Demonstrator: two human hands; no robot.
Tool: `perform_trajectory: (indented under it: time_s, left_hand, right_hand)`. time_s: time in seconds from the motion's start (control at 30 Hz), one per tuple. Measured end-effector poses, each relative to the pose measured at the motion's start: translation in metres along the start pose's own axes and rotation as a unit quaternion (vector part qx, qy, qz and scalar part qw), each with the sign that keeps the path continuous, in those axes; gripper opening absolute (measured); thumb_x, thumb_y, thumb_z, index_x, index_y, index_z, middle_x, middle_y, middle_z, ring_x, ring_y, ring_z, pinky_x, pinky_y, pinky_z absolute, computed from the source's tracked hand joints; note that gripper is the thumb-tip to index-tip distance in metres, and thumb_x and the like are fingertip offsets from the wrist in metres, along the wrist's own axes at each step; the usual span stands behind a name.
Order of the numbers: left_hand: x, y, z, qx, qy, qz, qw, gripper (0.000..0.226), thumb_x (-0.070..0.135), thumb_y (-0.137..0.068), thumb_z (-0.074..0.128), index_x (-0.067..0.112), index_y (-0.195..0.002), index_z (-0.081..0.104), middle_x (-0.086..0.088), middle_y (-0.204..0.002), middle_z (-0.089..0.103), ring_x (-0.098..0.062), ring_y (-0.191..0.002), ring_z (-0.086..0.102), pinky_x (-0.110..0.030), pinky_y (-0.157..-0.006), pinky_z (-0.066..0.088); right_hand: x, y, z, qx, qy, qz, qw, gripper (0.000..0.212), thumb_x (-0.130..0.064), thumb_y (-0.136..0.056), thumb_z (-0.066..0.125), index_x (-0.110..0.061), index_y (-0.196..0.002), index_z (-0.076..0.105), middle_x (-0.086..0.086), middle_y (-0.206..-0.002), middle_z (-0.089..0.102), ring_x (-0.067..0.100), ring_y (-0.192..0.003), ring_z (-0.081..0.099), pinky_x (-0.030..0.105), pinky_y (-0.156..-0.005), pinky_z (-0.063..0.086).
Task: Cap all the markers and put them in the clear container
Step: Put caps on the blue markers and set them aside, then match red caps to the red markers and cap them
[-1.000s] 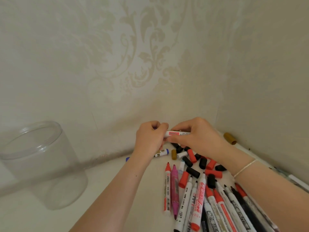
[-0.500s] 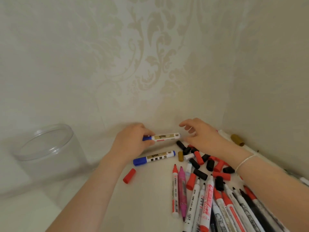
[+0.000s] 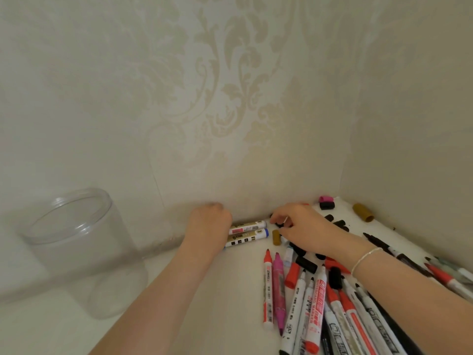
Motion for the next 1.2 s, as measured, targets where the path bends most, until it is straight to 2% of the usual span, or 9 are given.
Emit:
perform_trajectory:
  time_s: [0.1, 0.27, 0.4, 0.57, 0.67, 0.77, 0.9, 1.1, 1.2]
  left_hand:
    - [0.005, 0.002, -0.003, -0.007, 0.0, -0.005, 1.0, 0.018, 0.016, -0.094, 0.054, 0.015, -0.108, 0.065, -0.003, -0.115, 0.059, -0.023, -0.107, 0.059, -0.027, -0.07, 0.035]
    - [-0.004, 0.016, -0.015, -0.103, -0.02, -0.048, 0.993, 0.024, 0.026, -0.093, 0.054, 0.019, -0.116, 0.06, -0.001, -0.117, 0.063, -0.021, -0.109, 0.061, -0.027, -0.076, 0.038]
    - [-0.005, 0.033, -0.003, -0.235, -0.041, -0.059, 0.969, 0.04, 0.033, -0.088, 0.064, 0.02, -0.124, 0.055, 0.001, -0.125, 0.06, -0.019, -0.114, 0.059, -0.03, -0.089, 0.044]
    - [-0.002, 0.036, 0.003, -0.249, -0.016, -0.051, 0.967, 0.035, 0.012, -0.09, 0.056, 0.013, -0.125, 0.054, -0.002, -0.126, 0.06, -0.021, -0.116, 0.059, -0.031, -0.09, 0.045]
    - [0.001, 0.032, 0.002, -0.243, 0.072, -0.042, 0.966, 0.031, 0.014, -0.081, 0.066, 0.011, -0.111, 0.061, -0.004, -0.113, 0.067, -0.022, -0.104, 0.065, -0.03, -0.083, 0.05]
    - [0.002, 0.017, -0.003, -0.194, 0.28, -0.019, 0.94, 0.019, 0.02, -0.077, 0.07, 0.01, -0.092, 0.068, -0.009, -0.094, 0.073, -0.024, -0.092, 0.068, -0.03, -0.075, 0.051]
    - [-0.003, 0.005, -0.021, -0.052, 0.606, -0.065, 0.791, 0.019, 0.02, -0.087, 0.066, 0.013, -0.105, 0.066, -0.004, -0.096, 0.073, -0.014, -0.083, 0.066, -0.022, -0.07, 0.046]
    - [0.034, 0.0, -0.02, -0.044, 0.925, -0.099, 0.364, 0.016, 0.016, -0.095, 0.056, 0.017, -0.11, 0.062, -0.002, -0.107, 0.074, -0.012, -0.098, 0.07, -0.026, -0.089, 0.049]
    - [0.045, -0.007, -0.022, -0.011, 0.949, -0.11, 0.295, 0.017, 0.018, -0.097, 0.053, 0.02, -0.112, 0.061, 0.001, -0.103, 0.074, -0.011, -0.101, 0.069, -0.028, -0.091, 0.046]
  right_hand:
    - [-0.004, 0.005, 0.004, -0.008, 0.013, 0.006, 1.0, 0.027, -0.004, -0.089, 0.054, -0.019, -0.107, 0.067, 0.0, -0.101, 0.061, 0.016, -0.091, 0.06, 0.024, -0.078, 0.052]
    - [-0.028, 0.018, 0.02, -0.073, 0.042, -0.012, 0.996, 0.008, -0.024, -0.087, 0.062, -0.019, -0.092, 0.059, -0.006, -0.085, 0.057, 0.012, -0.072, 0.056, 0.025, -0.063, 0.046]
    - [-0.044, 0.025, 0.041, -0.119, 0.15, -0.008, 0.982, 0.016, -0.025, -0.09, 0.055, -0.017, -0.098, 0.043, -0.002, -0.084, 0.045, 0.013, -0.07, 0.048, 0.024, -0.055, 0.038]
    - [-0.047, 0.026, 0.053, -0.099, 0.223, 0.018, 0.97, 0.043, -0.018, -0.094, 0.049, -0.009, -0.132, 0.032, 0.007, -0.103, 0.051, 0.023, -0.086, 0.052, 0.031, -0.064, 0.04]
    - [-0.044, 0.026, 0.054, -0.084, 0.213, 0.046, 0.972, 0.05, -0.015, -0.092, 0.049, -0.008, -0.137, 0.026, 0.009, -0.1, 0.048, 0.027, -0.094, 0.058, 0.03, -0.059, 0.041]
    - [-0.04, 0.022, 0.046, -0.059, 0.1, 0.072, 0.991, 0.05, -0.017, -0.09, 0.051, -0.008, -0.132, 0.028, 0.003, -0.089, 0.049, 0.02, -0.078, 0.055, 0.026, -0.052, 0.038]
    - [-0.026, 0.015, -0.002, 0.08, -0.106, 0.098, 0.986, 0.027, -0.016, -0.085, 0.061, -0.013, -0.096, 0.037, -0.002, -0.074, 0.049, 0.01, -0.06, 0.048, 0.023, -0.05, 0.038]
    - [-0.011, 0.024, -0.042, 0.216, -0.379, 0.078, 0.896, 0.021, -0.007, -0.081, 0.068, -0.014, -0.088, 0.05, 0.011, -0.09, 0.063, 0.023, -0.075, 0.068, 0.038, -0.076, 0.058]
    - [-0.003, 0.033, -0.044, 0.262, -0.4, 0.063, 0.876, 0.016, -0.008, -0.081, 0.069, -0.014, -0.086, 0.055, 0.007, -0.087, 0.063, 0.024, -0.083, 0.065, 0.033, -0.078, 0.056]
Point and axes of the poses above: each hand's wrist, its own y-axis away from the middle knuckle, its own z-axis out of the palm, x = y × z, the point moved 5 cm from there along -y, towards the middle knuckle
